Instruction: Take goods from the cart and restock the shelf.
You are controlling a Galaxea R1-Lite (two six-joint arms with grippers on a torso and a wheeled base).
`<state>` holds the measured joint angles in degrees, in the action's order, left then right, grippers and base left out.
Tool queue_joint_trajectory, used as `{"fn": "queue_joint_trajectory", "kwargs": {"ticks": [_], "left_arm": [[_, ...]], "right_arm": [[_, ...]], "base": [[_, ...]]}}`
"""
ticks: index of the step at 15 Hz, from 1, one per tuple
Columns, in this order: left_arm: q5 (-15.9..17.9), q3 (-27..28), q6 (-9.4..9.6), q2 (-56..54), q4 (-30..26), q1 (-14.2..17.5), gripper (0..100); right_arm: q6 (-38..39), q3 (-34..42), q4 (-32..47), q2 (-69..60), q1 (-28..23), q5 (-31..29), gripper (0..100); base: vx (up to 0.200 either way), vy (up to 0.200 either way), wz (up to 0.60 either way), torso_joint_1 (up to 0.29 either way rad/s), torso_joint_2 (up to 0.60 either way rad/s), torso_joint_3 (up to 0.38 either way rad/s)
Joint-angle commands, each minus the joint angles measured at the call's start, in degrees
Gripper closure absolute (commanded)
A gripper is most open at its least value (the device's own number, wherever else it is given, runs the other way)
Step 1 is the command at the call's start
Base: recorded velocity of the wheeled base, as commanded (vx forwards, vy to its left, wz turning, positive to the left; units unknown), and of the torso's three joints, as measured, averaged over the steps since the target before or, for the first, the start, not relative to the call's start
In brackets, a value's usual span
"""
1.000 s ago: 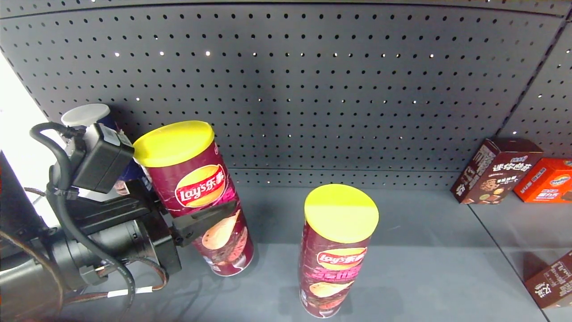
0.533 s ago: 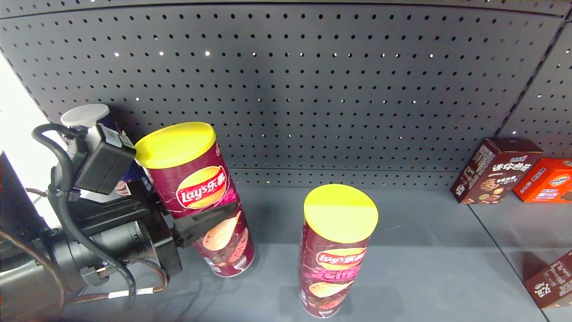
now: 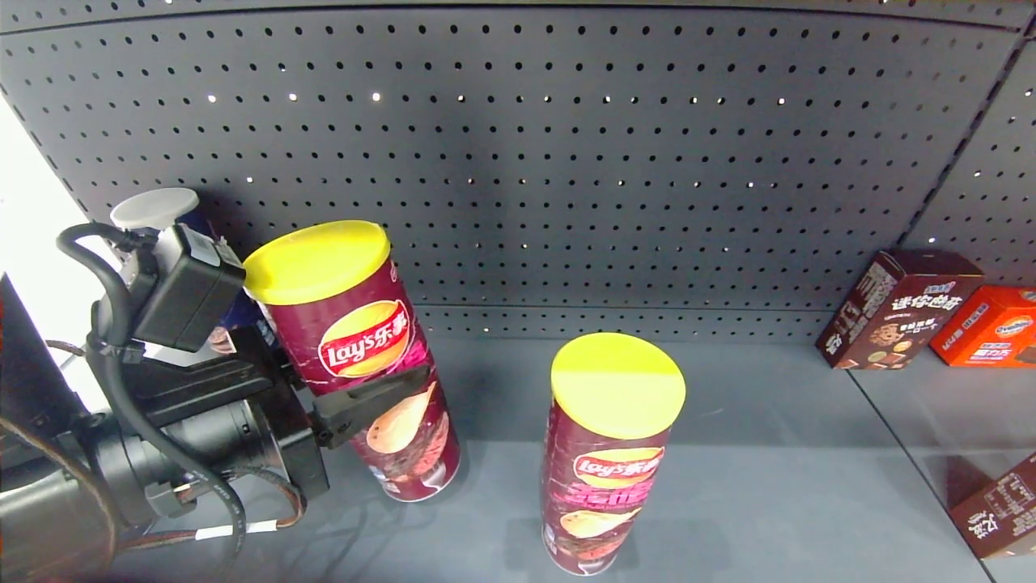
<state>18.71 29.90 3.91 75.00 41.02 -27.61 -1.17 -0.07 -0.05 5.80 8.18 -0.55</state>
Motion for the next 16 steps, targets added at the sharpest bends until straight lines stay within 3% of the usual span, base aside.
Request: {"fn": "queue_joint_trajectory", "kwargs": {"ticks": [1, 6, 9, 13, 16], "left_arm": [[-0.1, 0.7, 0.04, 0.1, 0.0, 0.0, 100], [1.9, 2.6, 0.13, 1.4, -0.3, -0.4, 100], [6.7, 3.7, 0.13, 4.7, -0.2, 0.2, 100], [9.7, 10.8, 0.13, 9.4, -0.2, 0.5, 100], [9.9, 14.1, 0.31, 14.3, 1.9, 1.2, 100]], "right_arm": [[0.1, 0.0, 0.0, 0.3, 0.1, 0.0, 0], [0.2, 0.0, 0.0, 0.3, 0.1, 0.0, 0], [0.2, 0.0, 0.0, 0.3, 0.1, 0.0, 0], [0.2, 0.0, 0.0, 0.3, 0.0, 0.0, 0], [0.2, 0.0, 0.0, 0.3, 0.1, 0.0, 0]], "base": [[0.000, 0.000, 0.00, 0.000, 0.00, 0.000], [0.000, 0.000, 0.00, 0.000, 0.00, 0.000], [0.000, 0.000, 0.00, 0.000, 0.00, 0.000], [0.000, 0.000, 0.00, 0.000, 0.00, 0.000], [0.000, 0.000, 0.00, 0.000, 0.00, 0.000]]}}
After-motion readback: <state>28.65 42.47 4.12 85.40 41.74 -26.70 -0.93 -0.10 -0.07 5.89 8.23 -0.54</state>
